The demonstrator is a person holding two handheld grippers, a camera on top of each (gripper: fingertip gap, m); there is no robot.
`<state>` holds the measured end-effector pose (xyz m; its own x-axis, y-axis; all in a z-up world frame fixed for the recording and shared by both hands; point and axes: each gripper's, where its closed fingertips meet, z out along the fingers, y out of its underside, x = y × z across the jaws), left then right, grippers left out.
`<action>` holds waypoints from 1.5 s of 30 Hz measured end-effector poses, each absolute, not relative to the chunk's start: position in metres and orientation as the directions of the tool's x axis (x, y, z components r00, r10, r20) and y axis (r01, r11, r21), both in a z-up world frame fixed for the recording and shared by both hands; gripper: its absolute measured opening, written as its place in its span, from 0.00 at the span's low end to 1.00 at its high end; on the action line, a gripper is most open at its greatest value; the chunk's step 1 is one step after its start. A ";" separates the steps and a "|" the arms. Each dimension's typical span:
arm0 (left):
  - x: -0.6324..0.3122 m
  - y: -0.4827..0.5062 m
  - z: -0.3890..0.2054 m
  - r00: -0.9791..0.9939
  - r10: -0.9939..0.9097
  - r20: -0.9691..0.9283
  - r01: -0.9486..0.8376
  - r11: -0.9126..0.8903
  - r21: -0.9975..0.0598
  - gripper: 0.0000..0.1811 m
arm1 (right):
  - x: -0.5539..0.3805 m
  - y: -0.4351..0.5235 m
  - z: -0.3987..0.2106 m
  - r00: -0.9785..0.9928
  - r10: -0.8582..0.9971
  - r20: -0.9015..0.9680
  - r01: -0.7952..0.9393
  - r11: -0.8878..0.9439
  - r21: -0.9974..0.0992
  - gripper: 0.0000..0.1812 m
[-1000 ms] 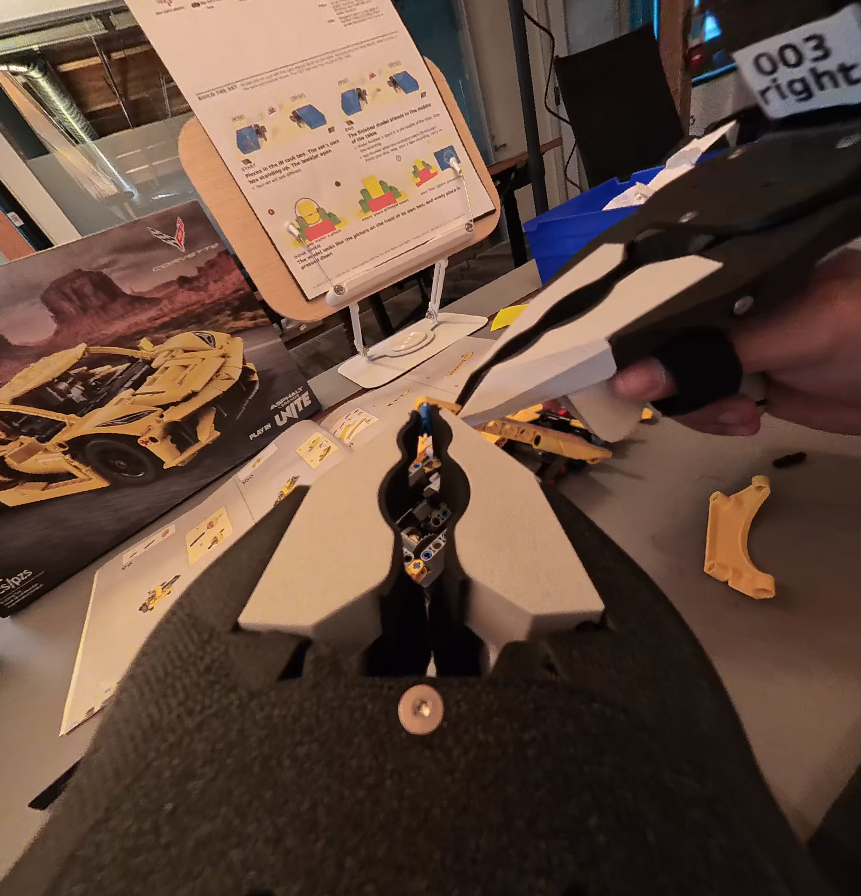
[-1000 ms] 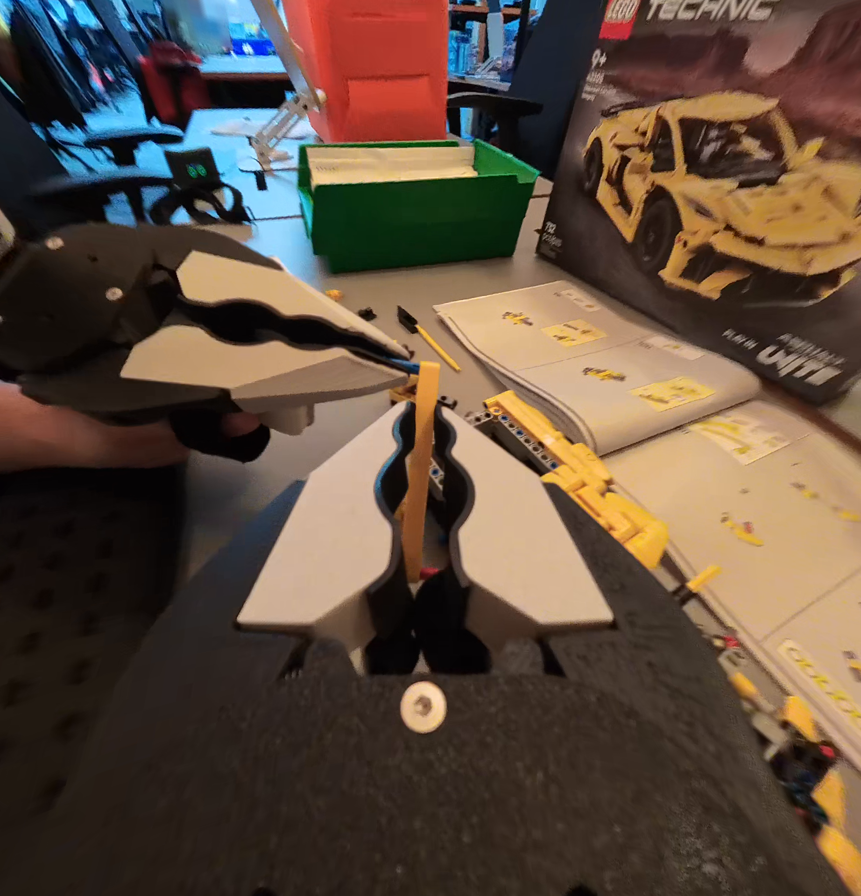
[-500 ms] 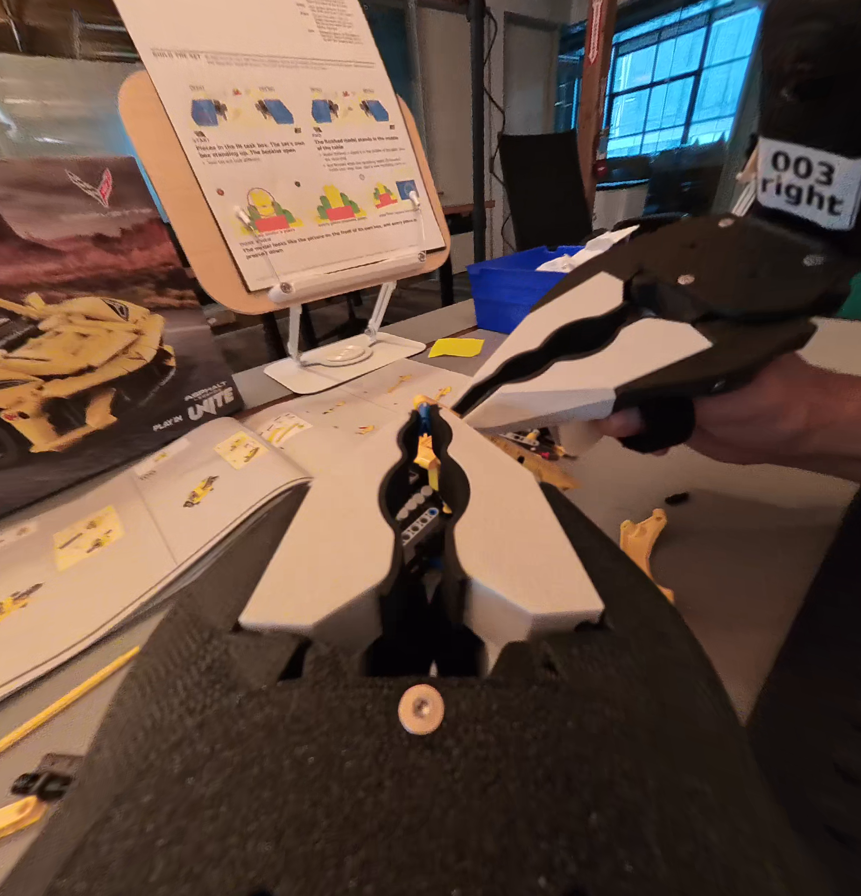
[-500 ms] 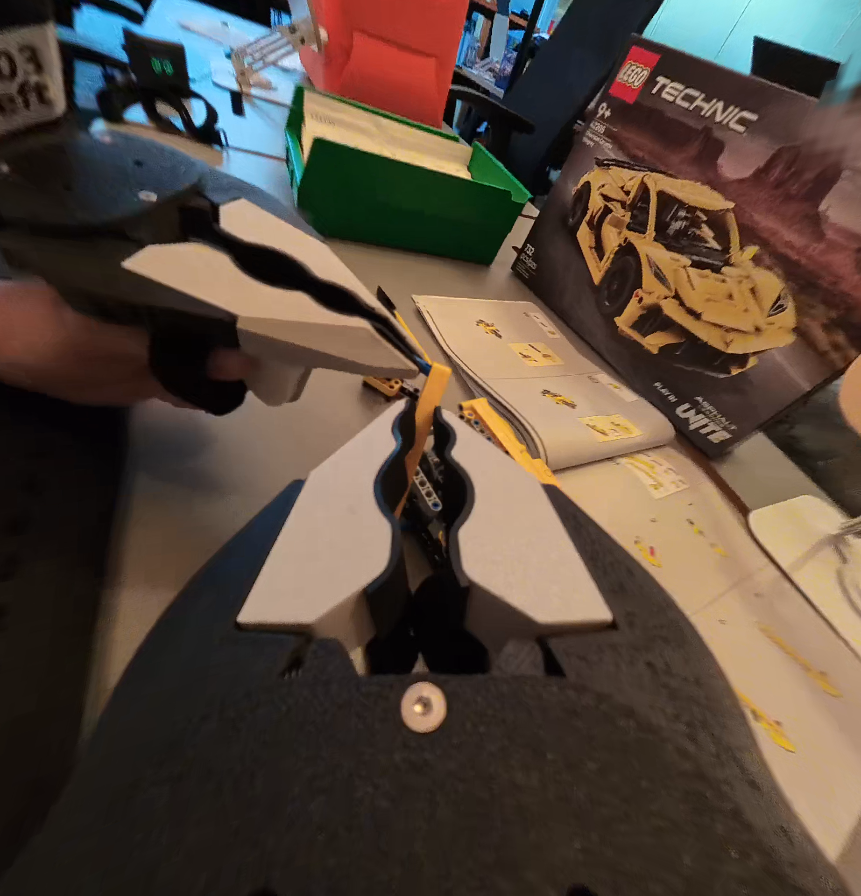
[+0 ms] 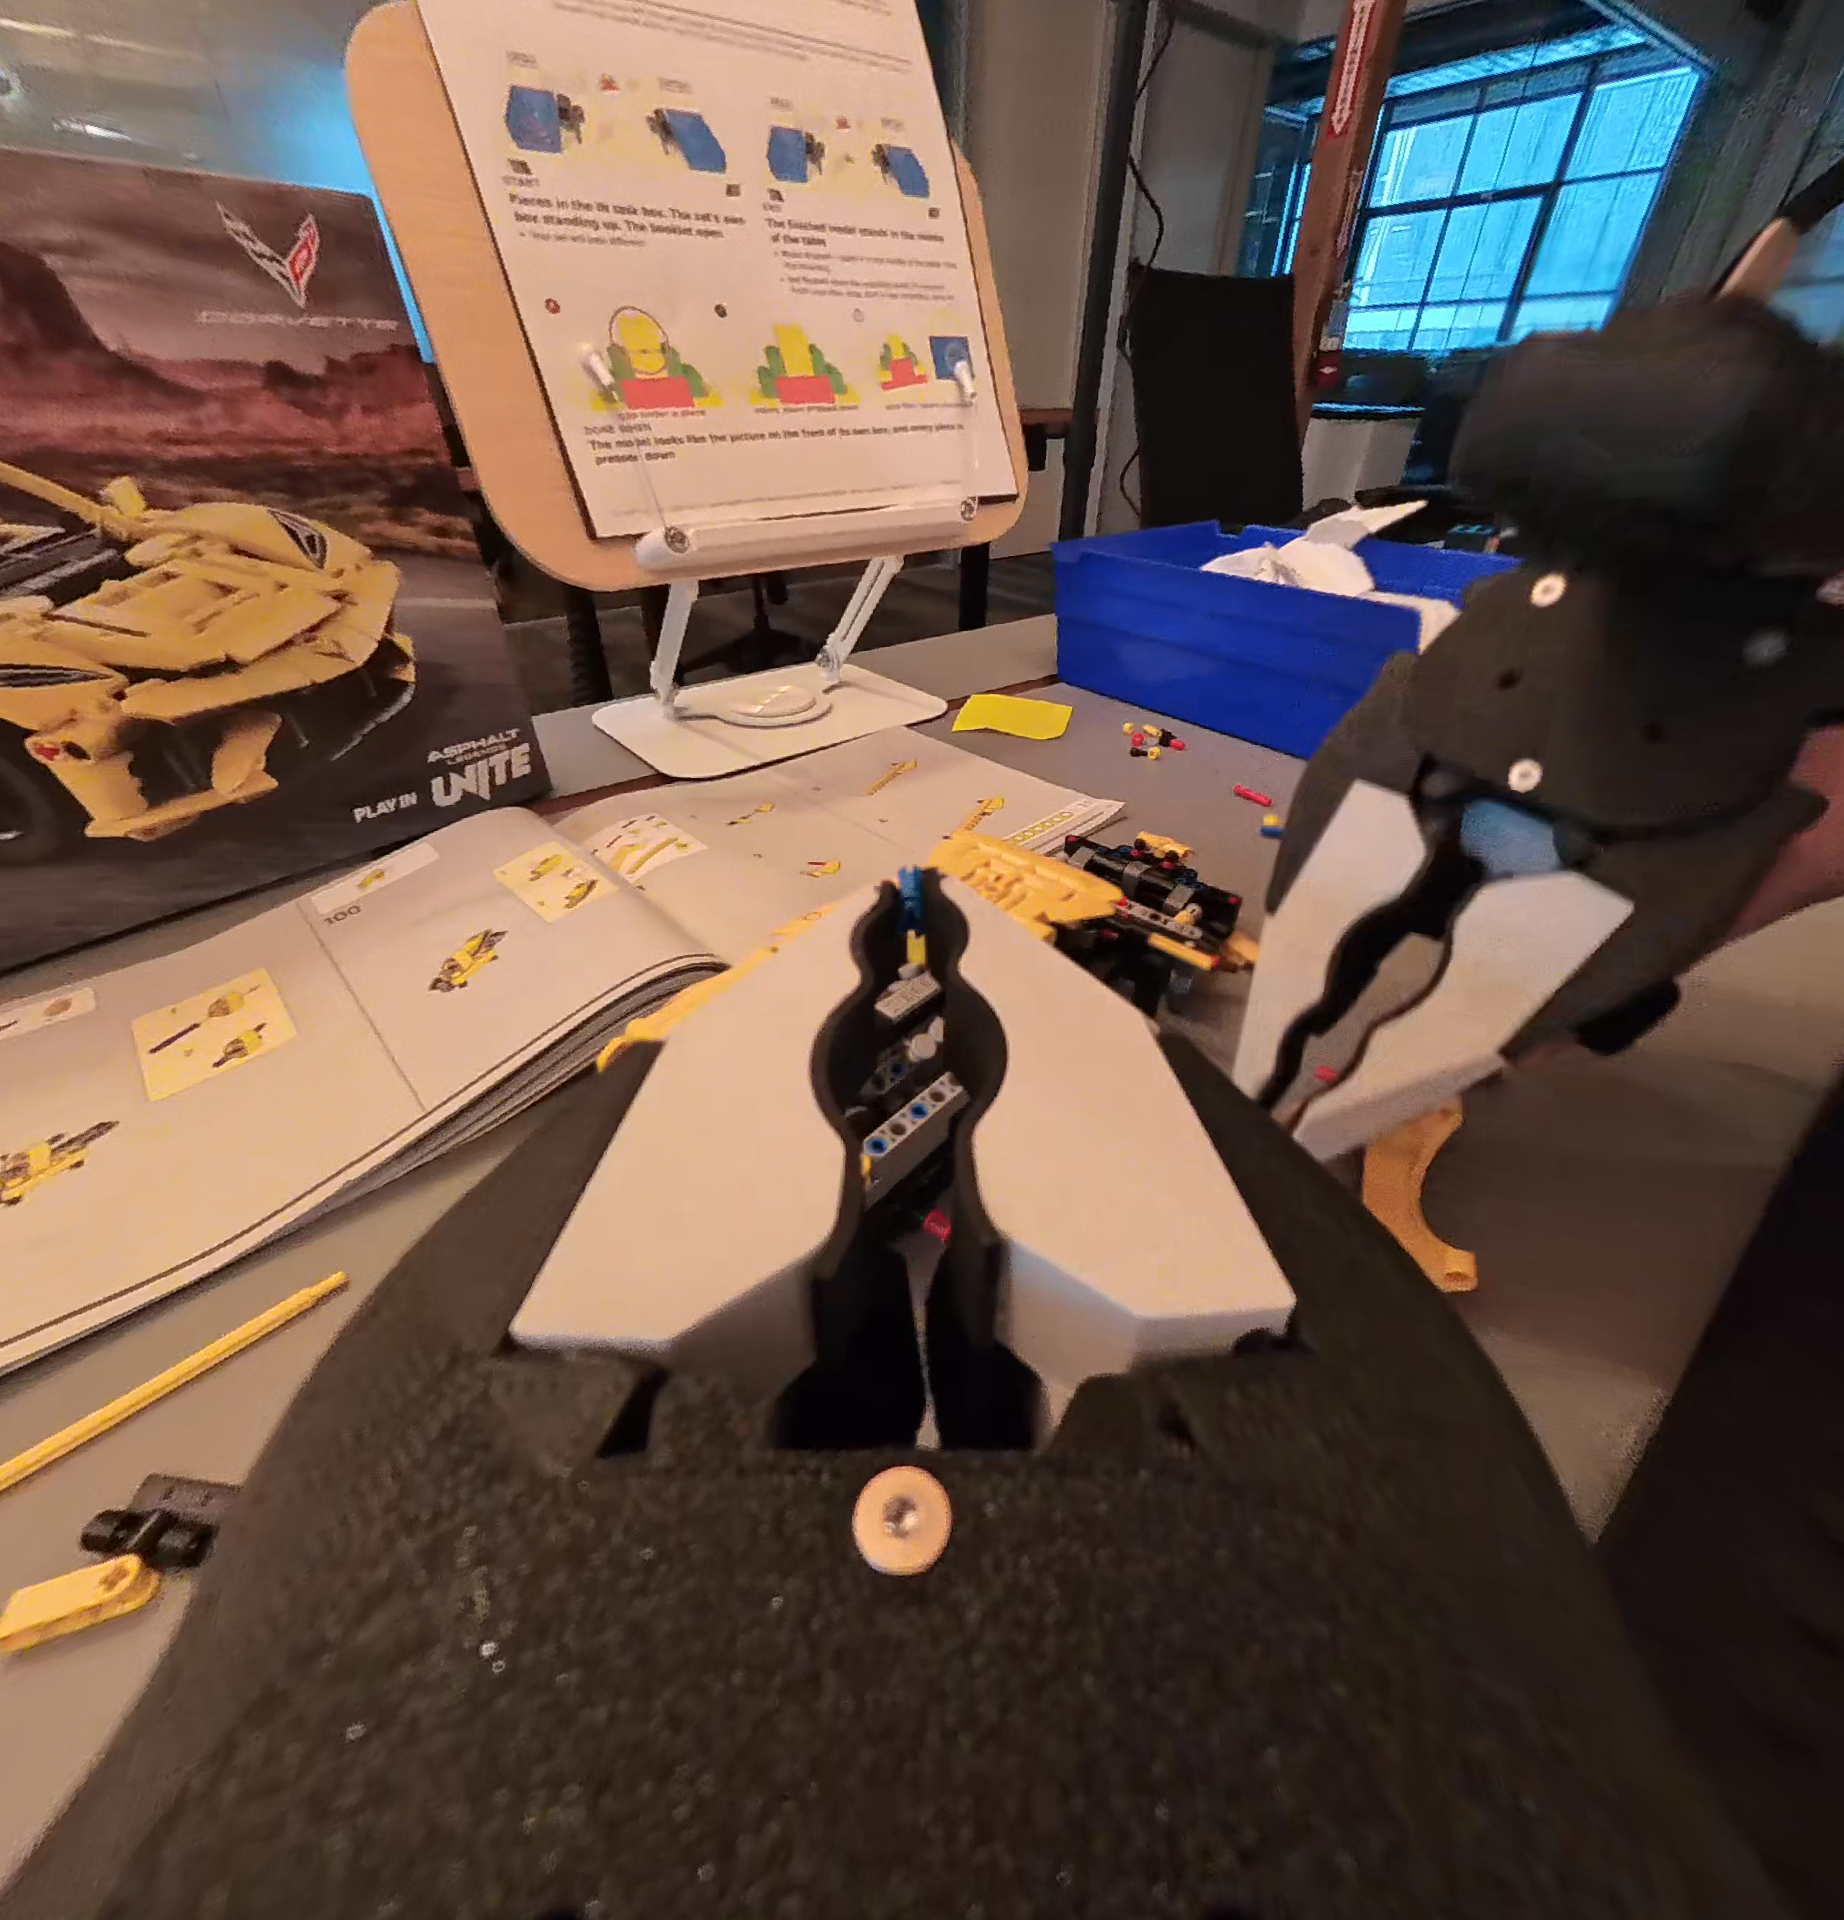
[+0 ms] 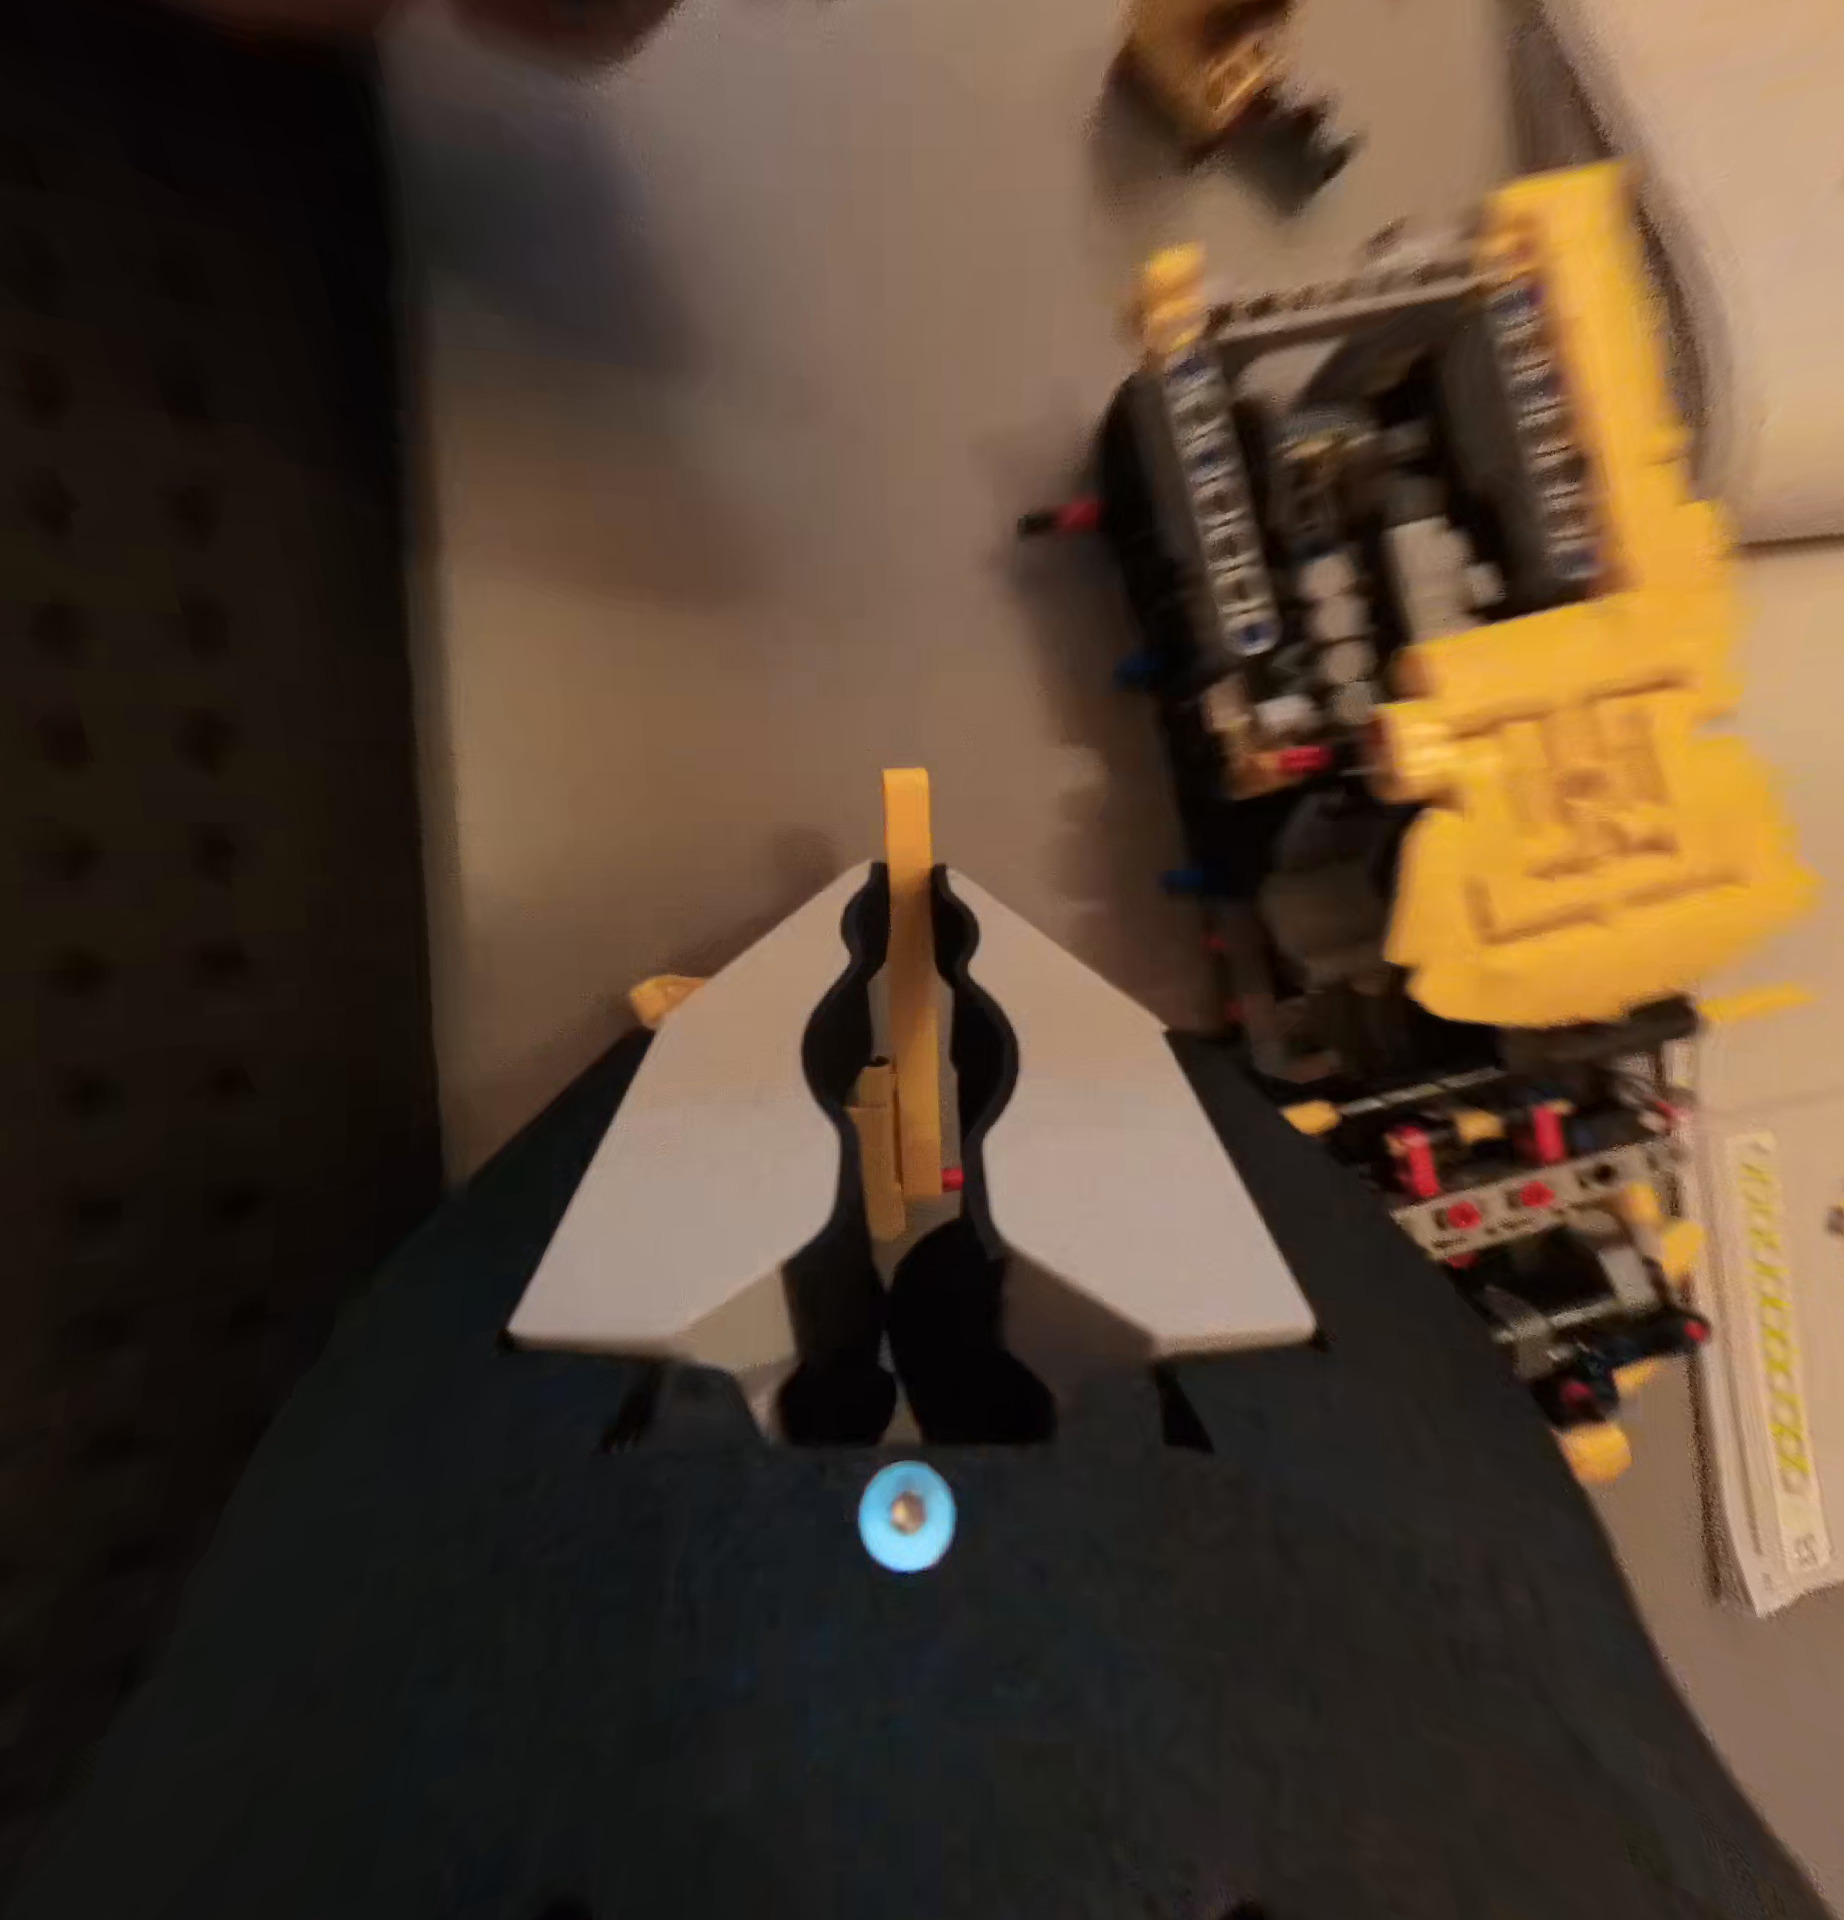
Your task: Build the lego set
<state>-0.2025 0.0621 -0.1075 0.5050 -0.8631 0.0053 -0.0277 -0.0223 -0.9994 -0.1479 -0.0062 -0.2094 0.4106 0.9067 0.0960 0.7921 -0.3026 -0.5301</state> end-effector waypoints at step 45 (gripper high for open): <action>-0.174 0.026 -0.118 0.408 -0.829 -0.382 -0.266 0.292 -0.919 0.02 | -0.174 0.035 -0.127 0.603 0.796 0.052 0.290 -0.158 -0.944 0.04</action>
